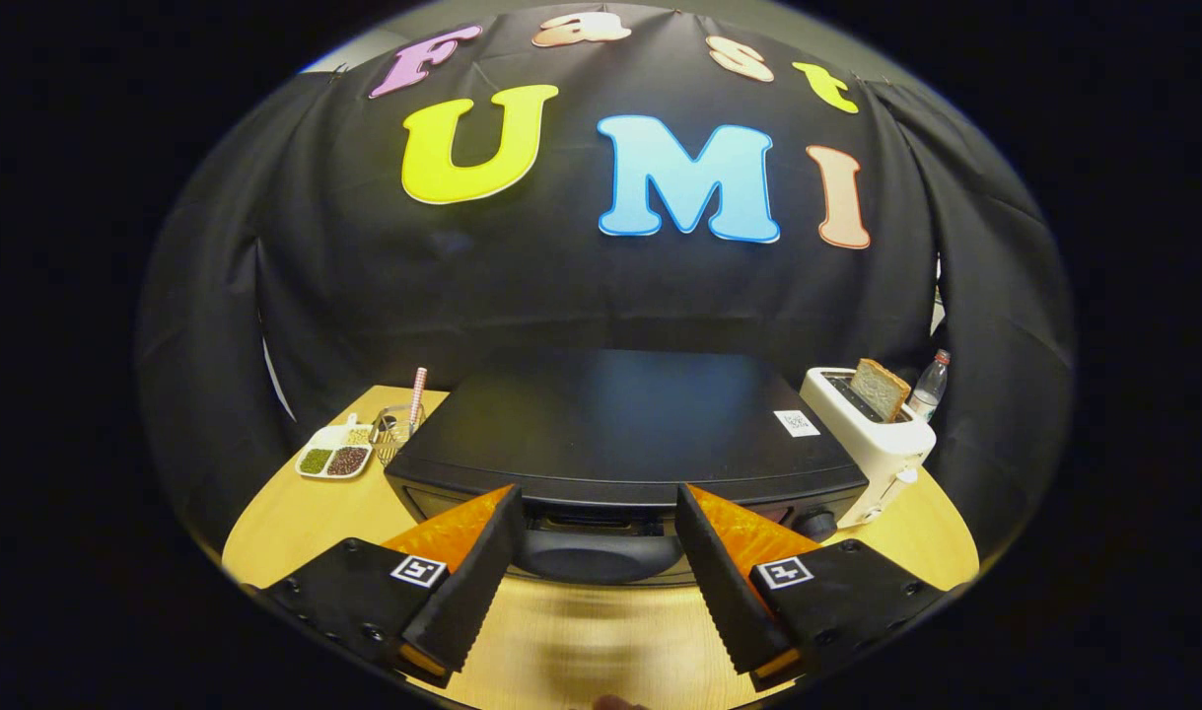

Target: Open the toaster oven, put the food inside, and close the toaster oven door.

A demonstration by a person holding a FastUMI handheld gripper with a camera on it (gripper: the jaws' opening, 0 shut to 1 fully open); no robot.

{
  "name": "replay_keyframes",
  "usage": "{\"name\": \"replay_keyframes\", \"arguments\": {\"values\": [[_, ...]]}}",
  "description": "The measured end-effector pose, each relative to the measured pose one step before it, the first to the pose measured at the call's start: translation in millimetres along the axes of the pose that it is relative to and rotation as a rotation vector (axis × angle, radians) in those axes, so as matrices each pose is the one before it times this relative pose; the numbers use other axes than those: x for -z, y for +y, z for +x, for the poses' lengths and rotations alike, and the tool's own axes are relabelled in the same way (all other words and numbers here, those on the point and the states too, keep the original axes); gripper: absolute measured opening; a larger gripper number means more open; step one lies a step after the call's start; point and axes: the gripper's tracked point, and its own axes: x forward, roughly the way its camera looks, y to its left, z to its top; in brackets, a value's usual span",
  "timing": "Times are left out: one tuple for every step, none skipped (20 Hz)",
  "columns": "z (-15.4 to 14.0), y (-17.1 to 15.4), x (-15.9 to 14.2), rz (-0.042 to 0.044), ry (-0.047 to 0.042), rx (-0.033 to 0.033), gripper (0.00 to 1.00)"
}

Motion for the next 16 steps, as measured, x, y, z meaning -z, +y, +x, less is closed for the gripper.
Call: {"name": "replay_keyframes", "arguments": {"values": [[3.18,0.63,3.7,0.00948,0.01777,0.00036,0.98],[3.66,0.75,3.71,0.00986,0.01823,-0.00349,0.98],[0.65,0.69,2.48,0.00545,0.01406,-0.00588,0.98],[0.22,-1.0,-5.56,0.00367,-0.01617,0.00521,0.98],[1.71,-1.14,2.16,0.00532,0.00582,-0.00144,0.98],[-0.63,0.13,2.07,0.0065,0.01693,-0.00213,0.98],[0.33,0.61,-0.75,-0.00025,-0.00456,-0.00177,0.99],[-1.08,0.56,2.74,-0.00569,0.01537,-0.00382,0.98],[-1.55,1.15,1.46,-0.00324,0.01349,-0.00312,0.98],[-1.86,0.79,3.01,-0.00782,0.02064,-0.00752,0.99],[-1.23,0.09,3.46,-0.00239,0.01953,-0.00667,0.99],[-2.77,-0.35,3.94,0.00183,0.0139,-0.00817,0.99],[-6.36,1.39,5.88,0.00734,0.01035,-0.00764,0.99],[-5.77,1.07,5.24,0.00537,0.00961,-0.00477,0.99],[-4.12,0.92,3.24,-0.00696,0.0015,-0.00181,0.99],[-2.81,0.3,3.53,-0.00999,0.00584,0.0019,0.99]]}}
